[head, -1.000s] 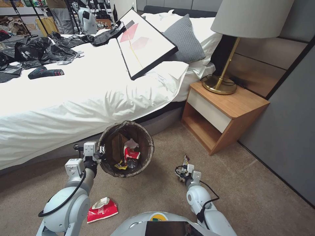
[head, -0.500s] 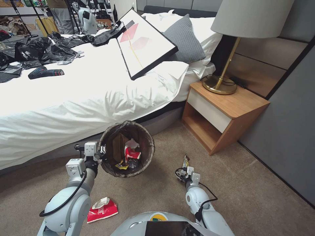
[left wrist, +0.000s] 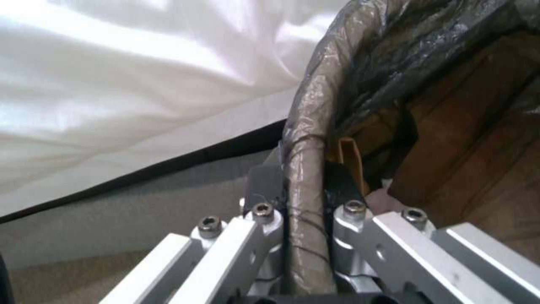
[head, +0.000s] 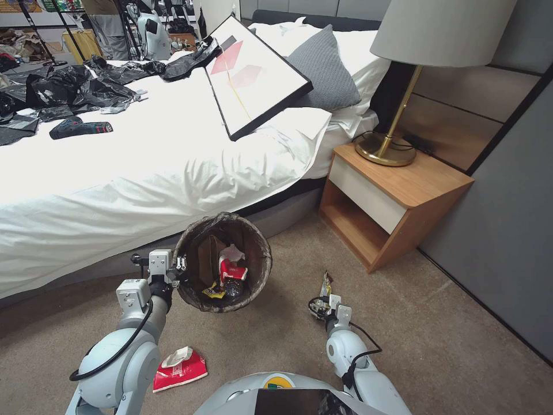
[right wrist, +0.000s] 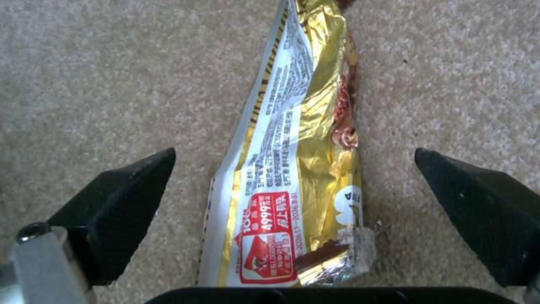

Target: Pick up the trash bin, then pick up the garbage from the floor and place it into the trash bin.

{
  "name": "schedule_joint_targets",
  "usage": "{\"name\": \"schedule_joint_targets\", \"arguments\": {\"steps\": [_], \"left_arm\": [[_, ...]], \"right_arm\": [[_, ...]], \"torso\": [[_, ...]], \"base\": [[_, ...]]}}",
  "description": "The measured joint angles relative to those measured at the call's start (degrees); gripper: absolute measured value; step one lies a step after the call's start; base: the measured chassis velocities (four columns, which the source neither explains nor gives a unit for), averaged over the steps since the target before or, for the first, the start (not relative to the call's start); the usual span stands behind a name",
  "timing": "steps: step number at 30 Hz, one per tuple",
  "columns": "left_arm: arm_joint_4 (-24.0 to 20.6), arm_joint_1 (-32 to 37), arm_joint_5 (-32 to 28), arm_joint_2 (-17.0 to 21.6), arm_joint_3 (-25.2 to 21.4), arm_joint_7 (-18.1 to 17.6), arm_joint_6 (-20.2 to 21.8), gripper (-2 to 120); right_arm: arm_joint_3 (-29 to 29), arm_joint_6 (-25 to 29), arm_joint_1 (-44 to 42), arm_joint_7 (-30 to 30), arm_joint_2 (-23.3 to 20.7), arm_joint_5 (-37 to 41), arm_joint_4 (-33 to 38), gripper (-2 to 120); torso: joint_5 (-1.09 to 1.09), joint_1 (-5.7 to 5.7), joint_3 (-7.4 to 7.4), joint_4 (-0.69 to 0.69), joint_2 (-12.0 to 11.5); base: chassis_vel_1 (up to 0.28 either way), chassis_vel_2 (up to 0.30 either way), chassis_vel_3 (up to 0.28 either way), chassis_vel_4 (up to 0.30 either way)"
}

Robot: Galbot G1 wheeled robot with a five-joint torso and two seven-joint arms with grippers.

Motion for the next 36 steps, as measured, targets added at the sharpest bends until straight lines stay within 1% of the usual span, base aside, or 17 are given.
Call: {"name": "schedule_joint_targets", "arguments": {"steps": [1,2,6,8,9,12,13,16,17,18,20,22,24,26,27,29,36], "left_arm": [[0.0,0.0,0.0,0.0,0.0,0.0,0.0,5],[0.0,0.0,0.0,0.0,0.0,0.0,0.0,5],[0.0,0.0,0.0,0.0,0.0,0.0,0.0,5],[0.0,0.1,0.1,0.0,0.1,0.0,0.0,5],[0.0,0.1,0.1,0.0,0.1,0.0,0.0,5],[0.0,0.0,0.1,0.0,0.1,0.1,0.0,5],[0.0,0.0,0.1,0.0,0.1,0.1,0.0,5],[0.0,-0.1,0.1,0.0,0.2,0.1,0.0,5],[0.0,-0.1,0.1,0.0,0.2,0.1,0.0,5],[0.0,-0.2,0.1,0.0,0.3,0.1,0.0,5],[0.0,-0.3,0.1,0.0,0.3,0.1,0.0,5],[0.0,-0.3,0.1,0.0,0.3,0.1,0.0,5],[0.0,-0.5,0.1,0.0,0.4,0.1,0.0,5],[0.1,-0.5,0.1,0.0,0.4,0.1,0.1,5],[0.1,-0.6,0.1,0.1,0.4,0.1,0.1,5],[0.1,-0.7,0.1,0.2,0.5,0.1,0.1,5],[0.1,-0.8,0.1,0.3,0.8,0.0,0.2,5]], "right_arm": [[0.0,0.0,0.0,0.0,0.0,-0.1,-0.1,98],[0.0,0.0,0.0,0.0,0.0,-0.2,-0.1,95],[0.0,0.1,0.0,0.0,0.0,-0.3,-0.3,92],[0.0,0.2,0.1,-0.1,0.0,-0.4,-0.5,83],[0.0,0.2,0.1,-0.1,0.0,-0.4,-0.5,83],[0.0,0.3,0.1,-0.4,0.0,-0.5,-0.7,72],[0.0,0.3,0.1,-0.4,0.0,-0.5,-0.7,72],[0.1,0.8,0.6,-0.5,0.0,-0.5,-1.3,57],[0.1,0.8,0.6,-0.5,0.0,-0.5,-1.3,57],[0.2,0.9,0.8,-0.5,0.1,-0.4,-1.5,50],[0.3,0.9,1.1,-0.5,0.1,0.3,-1.7,41],[0.3,0.9,1.1,-0.5,0.1,0.4,-1.7,39],[0.3,1.0,1.3,-0.5,0.1,1.0,-2.0,26],[0.3,1.1,1.3,-0.5,0.1,1.3,-2.1,23],[0.3,1.3,1.3,-0.5,0.2,1.5,-2.2,17],[0.4,1.7,1.2,-0.5,0.1,1.6,-2.2,9],[0.5,2.9,0.2,-0.5,-0.5,1.0,-0.7,0]], "torso": [[0.00,0.00,0.00,0.00,0.0],[0.00,0.00,0.00,0.00,0.0],[0.00,0.00,0.00,0.00,0.0],[0.00,0.00,0.00,0.00,0.0],[0.00,0.00,0.00,0.00,0.0],[0.00,0.00,0.00,0.00,0.0],[0.00,0.00,0.00,0.00,0.0],[0.00,0.00,0.00,0.00,0.0],[0.00,0.00,0.00,0.00,0.0],[0.00,0.00,0.00,0.00,0.0],[0.00,0.00,0.00,0.00,0.0],[0.00,0.00,0.00,0.00,0.0],[0.00,0.00,0.00,0.00,0.0],[0.00,0.00,0.00,0.00,0.0],[0.00,0.00,0.00,0.00,0.0],[0.00,0.00,0.00,0.00,0.0],[0.01,0.00,0.00,0.00,0.0]], "base": [[0.000,0.000,0.000,0.000],[0.000,0.000,0.000,0.000],[0.000,0.000,0.000,0.000],[0.000,0.000,0.000,0.000],[0.000,0.000,0.000,0.000],[0.000,0.000,0.000,0.000],[0.000,0.000,0.000,0.000],[0.000,0.000,0.000,0.000],[0.000,0.000,0.000,0.000],[0.000,0.000,0.000,0.000],[0.000,0.000,0.000,0.000],[0.000,0.000,0.000,0.000],[0.000,0.000,0.000,0.000],[0.000,0.000,0.000,0.000],[0.000,0.000,0.000,0.000],[0.000,0.000,0.000,0.000],[0.000,0.000,0.000,0.000]]}}
